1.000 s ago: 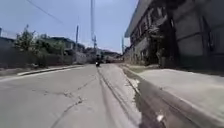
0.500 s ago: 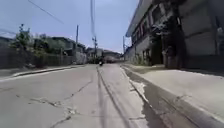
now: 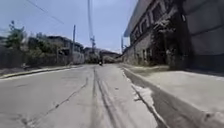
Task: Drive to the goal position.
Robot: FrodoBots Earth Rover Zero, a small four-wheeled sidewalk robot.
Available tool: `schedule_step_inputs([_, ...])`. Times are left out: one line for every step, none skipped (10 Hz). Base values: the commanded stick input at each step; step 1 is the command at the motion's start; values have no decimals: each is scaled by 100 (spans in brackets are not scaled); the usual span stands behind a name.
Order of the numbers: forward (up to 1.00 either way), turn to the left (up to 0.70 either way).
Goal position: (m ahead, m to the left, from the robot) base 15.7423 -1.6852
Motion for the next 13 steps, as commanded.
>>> schedule_step_inputs([100, 0])
schedule_step_inputs([100, 0])
schedule_step_inputs([100, 0])
schedule_step_inputs([100, 0])
schedule_step_inputs([100, 0])
schedule_step_inputs([100, 0])
schedule_step_inputs([100, 0])
schedule_step_inputs([100, -1])
schedule_step_inputs([100, -2])
schedule_step_inputs([100, -2])
schedule_step_inputs([100, -2])
schedule_step_inputs([100, 0])
schedule_step_inputs([100, 0])
